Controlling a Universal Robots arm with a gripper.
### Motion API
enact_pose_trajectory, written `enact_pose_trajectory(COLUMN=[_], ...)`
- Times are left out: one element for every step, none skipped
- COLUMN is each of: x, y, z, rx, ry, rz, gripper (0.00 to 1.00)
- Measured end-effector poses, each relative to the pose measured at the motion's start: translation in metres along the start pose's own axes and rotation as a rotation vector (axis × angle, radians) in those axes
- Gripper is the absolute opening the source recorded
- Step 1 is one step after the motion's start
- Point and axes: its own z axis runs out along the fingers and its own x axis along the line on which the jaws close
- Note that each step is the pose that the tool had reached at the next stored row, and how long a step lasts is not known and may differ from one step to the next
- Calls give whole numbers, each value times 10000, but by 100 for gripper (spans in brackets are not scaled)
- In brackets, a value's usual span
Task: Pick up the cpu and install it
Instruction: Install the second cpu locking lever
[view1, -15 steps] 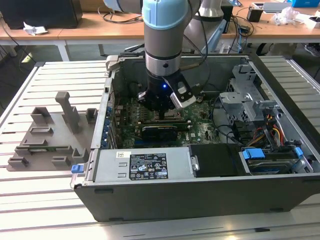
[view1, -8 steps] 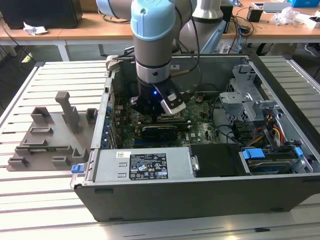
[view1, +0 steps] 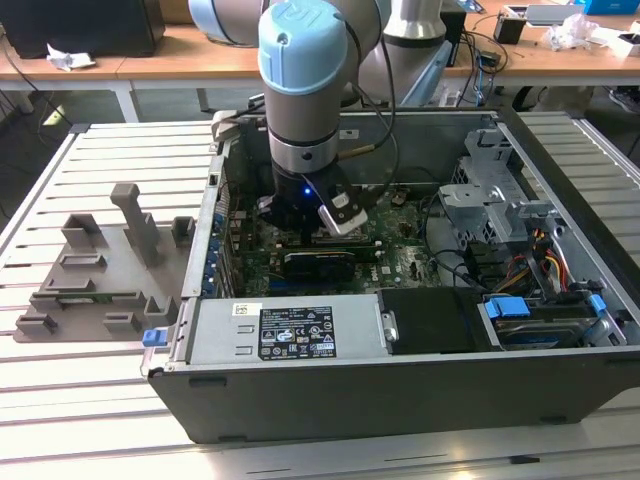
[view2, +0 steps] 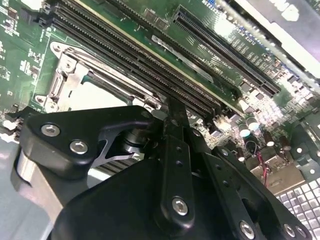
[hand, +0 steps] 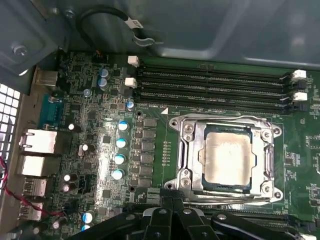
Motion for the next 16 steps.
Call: enact_pose_trajectory(x=[2,6,8,10,11,11,12,12,12,11,9,8,7,5,0,-65], y=[-1,-1,-1,-1,-1,-2,-4,-7,-9,-10,-13,-14,-13,-5,4,8], z=[6,7,9,10,13,17,30,47,53,61,76,82,78,34,-21,-53], rx=[-73,-164,-281,-363,-471,-506,-539,-570,-588,-607,-648,-687,-704,-736,-779,-861], ry=[2,3,4,6,11,16,24,26,33,36,38,39,40,37,39,49], rz=[-33,-65,-112,-149,-207,-240,-289,-330,-350,-364,-387,-406,-433,-445,-461,-467], gripper=[11,11,11,11,11,11,11,11,11,11,11,11,11,11,11,11])
